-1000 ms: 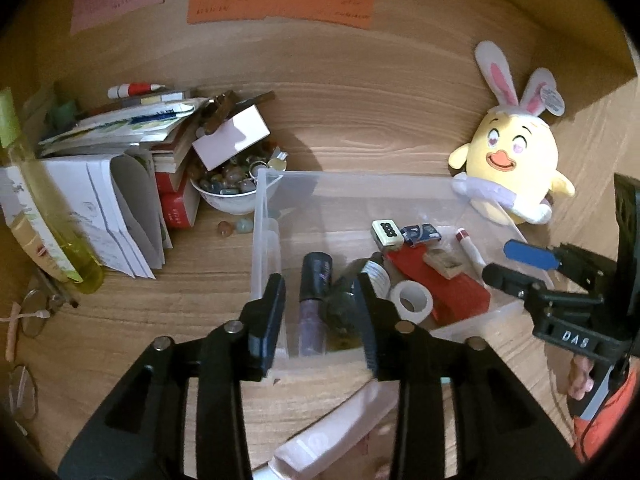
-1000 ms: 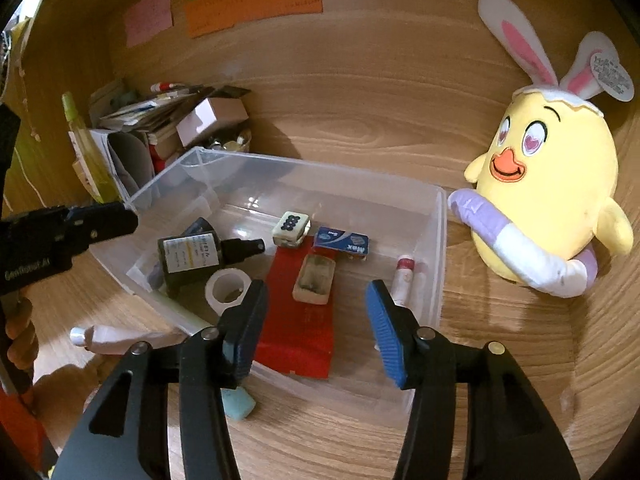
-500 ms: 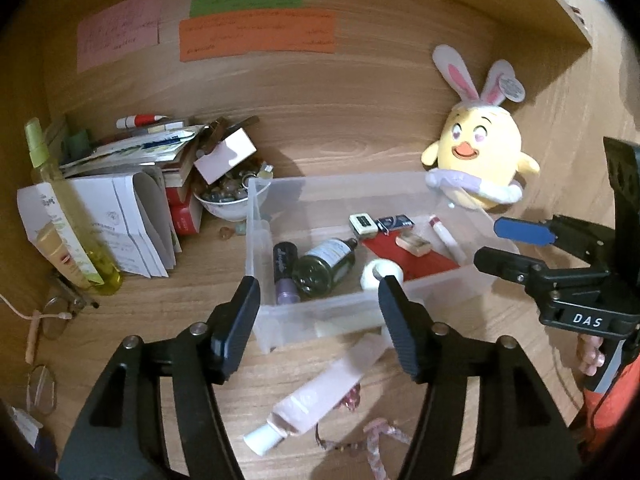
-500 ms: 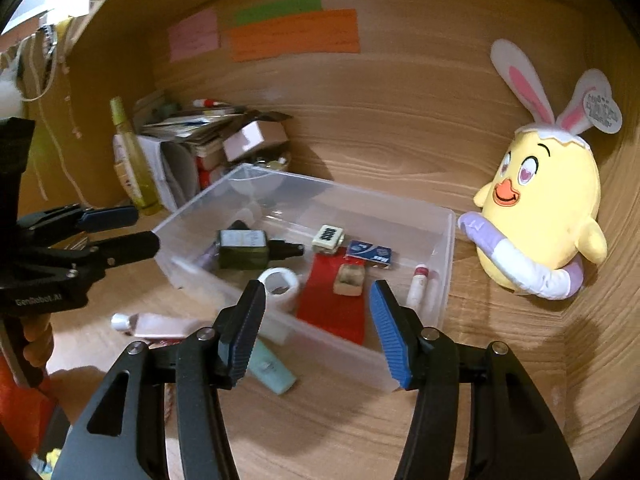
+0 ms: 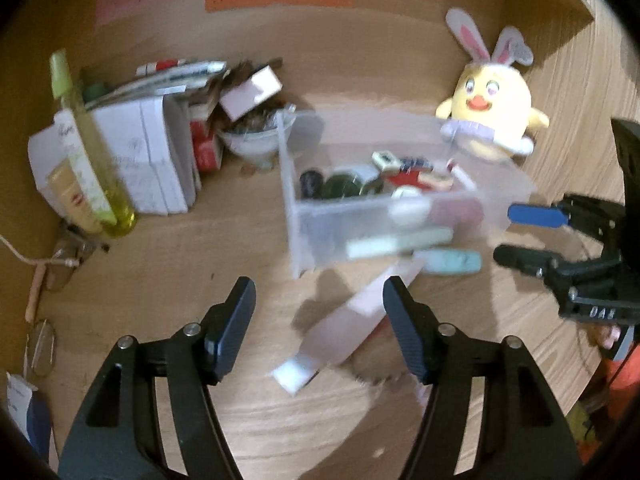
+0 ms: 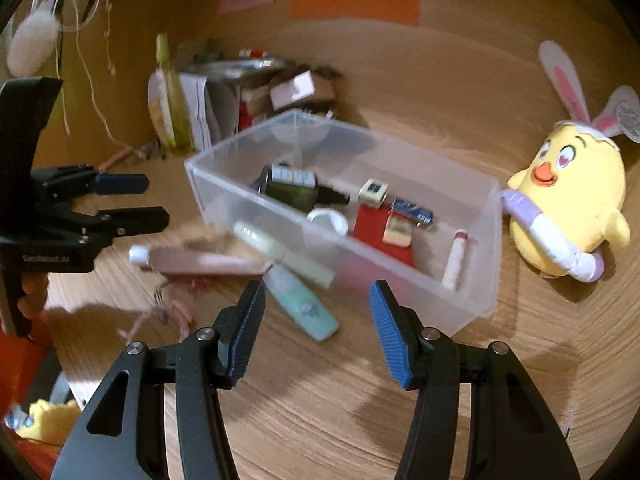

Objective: Organize objects
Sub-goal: 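Withdraw both open tools from the clear box, then grasp the light blue bottle with the right tool while the left grasps the pink tube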

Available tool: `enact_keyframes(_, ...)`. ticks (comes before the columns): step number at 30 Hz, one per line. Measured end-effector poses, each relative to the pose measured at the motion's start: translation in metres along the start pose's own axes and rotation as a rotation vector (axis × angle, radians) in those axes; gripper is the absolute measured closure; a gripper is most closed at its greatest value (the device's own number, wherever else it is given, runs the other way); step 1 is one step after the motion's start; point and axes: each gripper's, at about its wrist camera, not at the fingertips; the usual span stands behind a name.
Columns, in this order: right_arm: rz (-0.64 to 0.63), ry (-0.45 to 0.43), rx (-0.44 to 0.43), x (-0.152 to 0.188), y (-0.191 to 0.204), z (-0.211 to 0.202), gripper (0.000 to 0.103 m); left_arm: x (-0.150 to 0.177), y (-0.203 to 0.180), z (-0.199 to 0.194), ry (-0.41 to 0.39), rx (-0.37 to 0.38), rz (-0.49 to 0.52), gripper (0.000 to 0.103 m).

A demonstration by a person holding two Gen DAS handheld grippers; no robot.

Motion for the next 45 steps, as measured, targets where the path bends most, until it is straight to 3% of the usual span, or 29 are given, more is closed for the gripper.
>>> enact_keyframes(8,-0.014,0.087,-0.013,0.007,0.005,0.026,0.052,0.031,0.01,0.004,0.071,-0.019,0.024,0.037)
enact_keyframes(19,-0.06,0.149,-0.02,0.007,0.019,0.054,0.051,0.036,0.009,0.027,0.162,0.064,0.022,0.037)
enact_keyframes(22,-0.07,0.151,-0.009,0.008,0.021,0.06,0.051,0.034,0.008,0.027,0.15,0.099,0.025,0.053)
enact_keyframes(26,-0.099,0.134,-0.003,0.01,0.024,0.06,0.054,0.034,0.006,0.018,0.116,0.109,0.042,0.056)
enact_keyframes(32,-0.118,0.134,-0.022,0.012,0.029,0.056,0.078,0.044,0.005,0.005,0.109,0.101,0.027,0.063)
enact_keyframes(41,-0.152,0.132,-0.01,0.025,0.035,0.038,0.08,0.071,0.022,-0.018,0.106,0.072,-0.069,0.08)
enact_keyframes(45,-0.159,0.131,-0.006,0.036,0.034,0.026,0.08,0.078,0.025,-0.025,0.101,0.079,-0.09,0.081)
Point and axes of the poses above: each gripper's, at about its wrist camera, not at the fingertips, and z roughly the way its jaws point, y to its left, x to its underside, and after that the axes turned 4 degrees about -y, right-handed
